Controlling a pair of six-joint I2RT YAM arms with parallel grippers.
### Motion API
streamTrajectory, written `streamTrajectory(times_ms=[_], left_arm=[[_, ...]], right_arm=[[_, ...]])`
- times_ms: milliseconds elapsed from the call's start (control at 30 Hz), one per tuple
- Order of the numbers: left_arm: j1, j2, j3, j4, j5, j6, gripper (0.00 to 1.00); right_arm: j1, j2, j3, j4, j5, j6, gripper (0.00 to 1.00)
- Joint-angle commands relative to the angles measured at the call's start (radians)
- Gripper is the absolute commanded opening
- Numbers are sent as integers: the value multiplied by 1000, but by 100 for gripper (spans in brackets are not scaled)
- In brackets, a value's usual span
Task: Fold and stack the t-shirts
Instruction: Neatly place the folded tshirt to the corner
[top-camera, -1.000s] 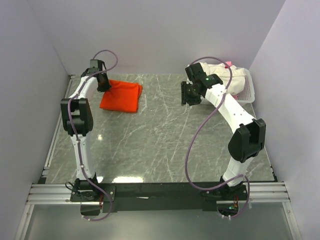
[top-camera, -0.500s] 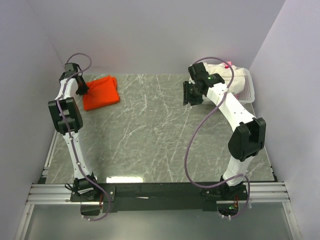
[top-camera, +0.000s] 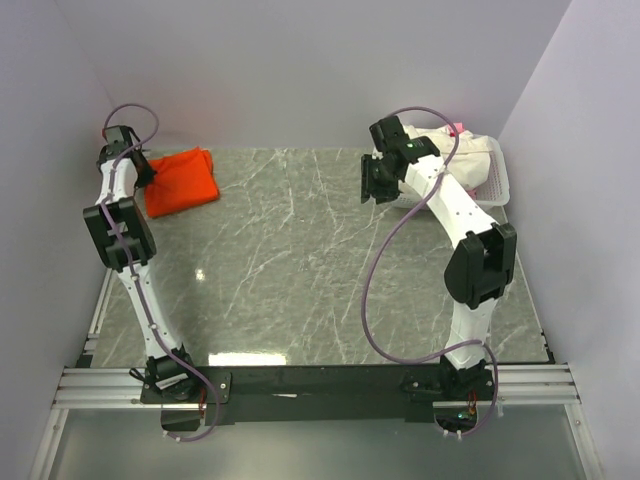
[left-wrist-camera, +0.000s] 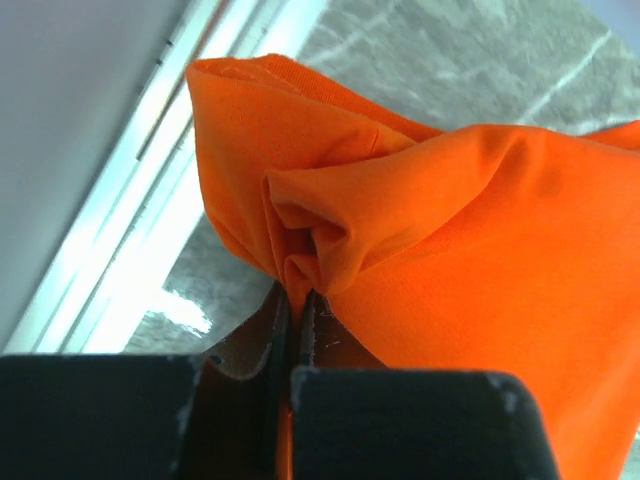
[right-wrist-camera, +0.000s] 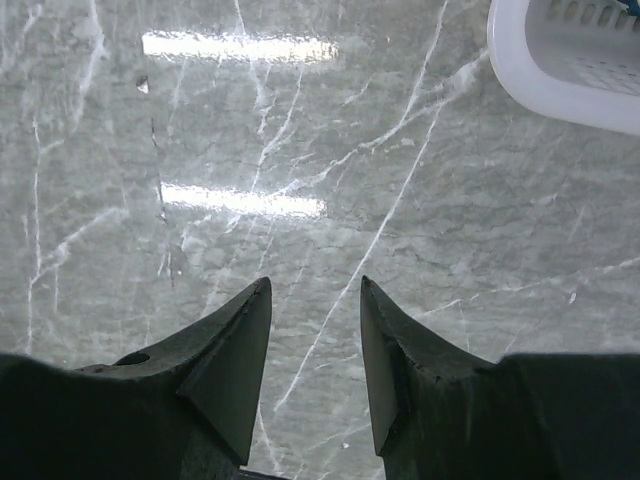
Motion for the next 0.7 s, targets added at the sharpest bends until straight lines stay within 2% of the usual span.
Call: streamTrajectory(times_ms=[0,100,167,200,267,300,333,400,500,667], left_arm=[[18,-12,37,73,-10,-13,2],[23,-26,41,73,-48,-24,4],[29,-41,34,70,-80,-36,12],[32,-65,19,73,-92,-44,32],[29,-98,-12,87,-120,-50,51],[29,-137,-52,96,-121,-54,63],[29,-161,-76,107,-128,-57,73],[22,-232,-154,142,-148,-67,83],[-1,-332,-240,153,-187,-73,90],[-75,-528,-392,148,-282,-62,95]], right_arm=[[-4,15,57,-16,-3,15,48],[-5,13,51,-7,-8,16,48],[-5,0,31,12,-14,16,48],[-5,-7,23,18,-15,15,48],[-5,-26,-3,41,-24,12,49],[-4,-34,-14,59,-27,12,50],[-4,-51,-23,68,-29,12,50],[-5,-71,-53,90,-38,6,52],[-5,-112,-101,143,-35,-2,52],[-5,-218,-231,233,-11,-17,52]])
